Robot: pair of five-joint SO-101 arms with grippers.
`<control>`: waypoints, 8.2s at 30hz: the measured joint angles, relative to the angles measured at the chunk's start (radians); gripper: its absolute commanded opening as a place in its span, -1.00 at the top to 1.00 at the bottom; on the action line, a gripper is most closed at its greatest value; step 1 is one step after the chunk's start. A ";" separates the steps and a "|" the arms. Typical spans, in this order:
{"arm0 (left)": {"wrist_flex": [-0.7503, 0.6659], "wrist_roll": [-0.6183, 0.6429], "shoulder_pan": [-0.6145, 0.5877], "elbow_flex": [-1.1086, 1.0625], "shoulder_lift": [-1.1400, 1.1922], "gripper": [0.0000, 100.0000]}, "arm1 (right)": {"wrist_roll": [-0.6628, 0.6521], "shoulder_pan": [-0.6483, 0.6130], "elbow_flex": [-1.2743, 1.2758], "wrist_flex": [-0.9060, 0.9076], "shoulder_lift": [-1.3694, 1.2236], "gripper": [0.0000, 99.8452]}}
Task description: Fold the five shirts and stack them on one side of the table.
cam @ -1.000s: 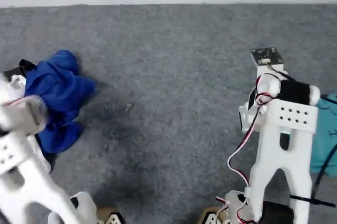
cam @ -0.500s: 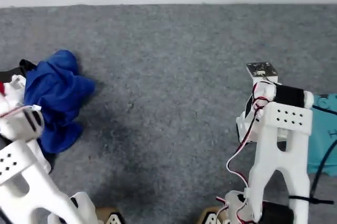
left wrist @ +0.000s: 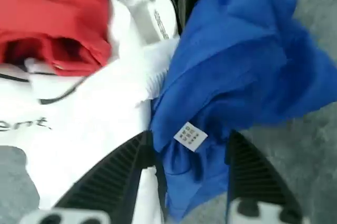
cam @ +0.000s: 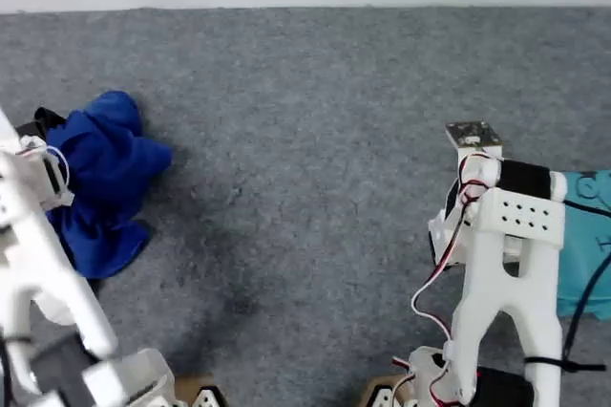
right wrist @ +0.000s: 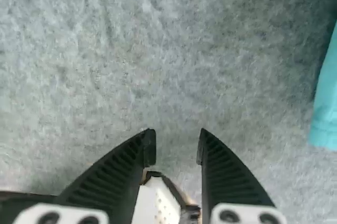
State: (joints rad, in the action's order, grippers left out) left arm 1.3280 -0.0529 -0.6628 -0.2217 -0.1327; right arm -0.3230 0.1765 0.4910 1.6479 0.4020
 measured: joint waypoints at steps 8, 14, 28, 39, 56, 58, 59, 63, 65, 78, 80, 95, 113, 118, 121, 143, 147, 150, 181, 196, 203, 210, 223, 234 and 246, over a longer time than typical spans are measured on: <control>0.063 0.000 -0.002 0.256 0.311 0.61 | -0.081 -0.003 0.000 -0.020 0.000 0.72; 0.063 0.005 0.071 0.269 0.404 0.98 | -0.083 -0.003 0.000 -0.095 0.000 0.72; 0.275 0.005 0.474 0.479 0.227 0.97 | -0.084 -0.203 0.000 -0.173 0.000 0.72; 0.359 0.002 0.939 0.651 0.014 0.97 | -0.084 -0.207 0.000 -0.173 0.000 0.72; 0.404 -0.069 0.937 0.230 -0.018 0.63 | -0.084 -0.210 0.000 -0.173 0.000 0.71; 0.407 -0.072 0.941 0.230 -0.044 0.63 | -0.084 -0.210 0.000 -0.173 0.000 0.71; 0.407 -0.072 0.941 0.230 -0.058 0.63 | -0.084 -0.210 0.000 -0.181 0.000 0.71; 0.407 -0.072 0.885 0.230 -0.095 0.63 | -0.084 -0.210 0.002 -0.230 0.000 0.71; 0.407 -0.072 0.832 0.230 -0.100 0.63 | -0.083 -0.227 0.014 -0.256 0.000 0.71; 0.407 -0.072 0.620 0.095 -0.100 0.63 | -0.064 -0.830 0.207 -0.437 0.000 0.71; 0.407 -0.072 0.594 0.029 -0.103 0.63 | -0.060 -0.859 0.258 -0.499 0.000 0.71; 0.405 -0.071 0.434 -0.038 -0.106 0.63 | -0.023 -0.844 0.505 -0.979 -0.110 0.96; 0.407 -0.072 0.434 -0.040 -0.106 0.63 | -0.034 -0.250 -0.051 -0.806 -0.216 0.98; 0.407 -0.072 0.434 -0.040 -0.106 0.63 | -0.037 -0.160 -0.107 -0.842 -0.216 0.98; 0.407 -0.072 0.434 -0.040 -0.106 0.63 | -0.037 -0.127 -0.107 -0.862 -0.216 0.98; 0.338 -0.069 0.787 -0.098 -0.106 0.62 | 0.046 -0.026 -0.241 -0.664 -0.344 0.02; 0.252 -0.069 1.003 -0.098 -0.106 0.62 | -0.032 -0.020 -0.241 -0.586 -0.350 -0.22; 0.190 -0.072 1.140 -0.104 -0.106 0.62 | -0.061 -0.023 -0.241 -0.548 -0.350 -0.31; -0.009 -0.071 1.306 0.387 0.562 0.97 | 0.003 -0.038 -0.227 -0.509 -0.350 -0.33; 0.180 -0.229 1.255 0.459 0.468 0.97 | 0.014 0.021 -0.221 -0.517 -0.350 -0.33; 0.180 -0.226 1.129 0.459 0.462 0.97 | 0.160 0.187 -0.221 -0.549 -0.350 -0.33; 0.180 -0.226 1.077 0.459 0.462 0.97 | 0.129 0.183 -0.203 -0.511 -0.350 -0.33; 0.328 -0.226 0.839 0.700 0.462 0.97 | -0.080 -0.226 -0.104 -0.276 -0.350 -0.33; 0.342 -0.226 0.674 0.715 0.462 0.97 | -0.083 -0.628 -0.014 -0.316 -0.350 -0.33; 0.342 -0.226 0.598 0.715 0.462 0.97 | 0.038 -0.721 0.141 -0.740 -0.411 -0.32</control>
State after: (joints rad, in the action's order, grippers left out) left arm 1.6701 -0.2785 -0.0644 0.4933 0.3291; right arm -0.2846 -0.5447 0.6322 0.9083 -0.0092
